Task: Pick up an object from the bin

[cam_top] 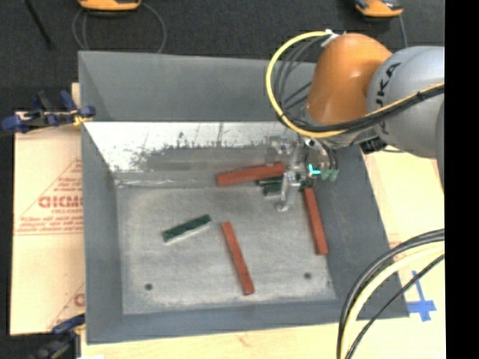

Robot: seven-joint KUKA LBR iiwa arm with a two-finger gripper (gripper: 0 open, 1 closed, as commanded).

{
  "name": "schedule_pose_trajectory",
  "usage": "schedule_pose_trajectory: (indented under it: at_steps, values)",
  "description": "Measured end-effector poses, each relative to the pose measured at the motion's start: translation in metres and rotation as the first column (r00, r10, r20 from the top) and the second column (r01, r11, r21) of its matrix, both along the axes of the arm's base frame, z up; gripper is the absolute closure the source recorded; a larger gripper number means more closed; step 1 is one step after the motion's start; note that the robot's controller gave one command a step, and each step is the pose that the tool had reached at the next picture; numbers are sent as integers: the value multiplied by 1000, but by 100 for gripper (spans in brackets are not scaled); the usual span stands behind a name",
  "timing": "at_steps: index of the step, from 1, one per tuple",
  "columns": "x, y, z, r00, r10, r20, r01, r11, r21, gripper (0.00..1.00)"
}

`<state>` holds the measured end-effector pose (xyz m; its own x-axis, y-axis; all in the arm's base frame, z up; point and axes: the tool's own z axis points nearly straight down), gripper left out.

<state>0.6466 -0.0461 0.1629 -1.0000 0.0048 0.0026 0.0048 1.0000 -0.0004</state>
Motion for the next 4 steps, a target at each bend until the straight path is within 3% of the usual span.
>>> schedule_pose_trajectory:
  at_steps: [1, 2, 3, 4]
  values:
    - [-34, -12, 39, 999, 35, 8, -35, 999, -2, 0]
    - [-137, 30, -38, 983, 185, -4, -185, 983, 3, 0]
    - [-107, 104, -93, 955, 295, 6, -295, 955, 3, 0]
    - [-92, 194, -91, 903, 429, 10, -429, 903, 2, 0]
